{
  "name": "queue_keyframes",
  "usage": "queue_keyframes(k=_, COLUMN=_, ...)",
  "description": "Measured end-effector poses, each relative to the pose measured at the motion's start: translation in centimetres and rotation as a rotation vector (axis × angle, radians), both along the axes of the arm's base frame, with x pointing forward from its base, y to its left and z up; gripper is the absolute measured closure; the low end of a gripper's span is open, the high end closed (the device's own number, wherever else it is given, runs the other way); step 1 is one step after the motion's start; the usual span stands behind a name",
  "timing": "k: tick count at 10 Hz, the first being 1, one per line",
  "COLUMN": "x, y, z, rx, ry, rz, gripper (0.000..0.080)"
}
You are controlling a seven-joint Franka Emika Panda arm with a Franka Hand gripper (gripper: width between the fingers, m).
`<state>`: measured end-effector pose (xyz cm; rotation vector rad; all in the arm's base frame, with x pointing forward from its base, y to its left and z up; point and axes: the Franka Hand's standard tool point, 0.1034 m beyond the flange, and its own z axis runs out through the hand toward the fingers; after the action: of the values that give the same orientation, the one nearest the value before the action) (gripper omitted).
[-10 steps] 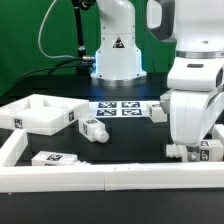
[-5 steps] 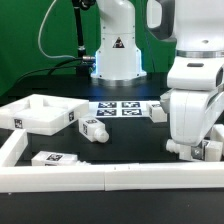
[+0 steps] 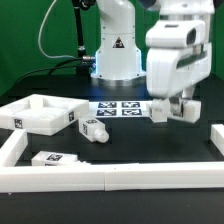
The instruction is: Assemble one leg
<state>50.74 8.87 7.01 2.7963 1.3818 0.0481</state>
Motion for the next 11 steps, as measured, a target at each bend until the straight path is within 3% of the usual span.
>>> queue_keyframes(k=1, x=0.6, y=0.0, z=0.5, rx=0.002, ry=-0.015, rz=0.008, gripper=0.0518)
queue_keyframes(k=4, x=0.3, y=-0.1, z=0.1, rx=0.001, ry=-0.007, rz=0.006, gripper=0.0518)
queue_keyframes(k=5, x=-0.1, y=0.6, z=0.0, rx=0.011, ry=-0.020, rz=-0.055, gripper=0.0518)
queue_keyframes(k=8, x=-8.2, y=5.3, z=-3.0, rx=0.065, ry=-0.031, rz=-0.124, gripper=0.0518)
queue_keyframes(k=9, x=-9.6, y=6.6, z=-4.2, rx=0.073, ry=-0.022, rz=-0.121, gripper=0.0518)
queue_keyframes(k=11, x=-9.7, y=6.4, z=-5.0, rx=0.070, ry=-0.012, rz=-0.117, gripper=0.0518)
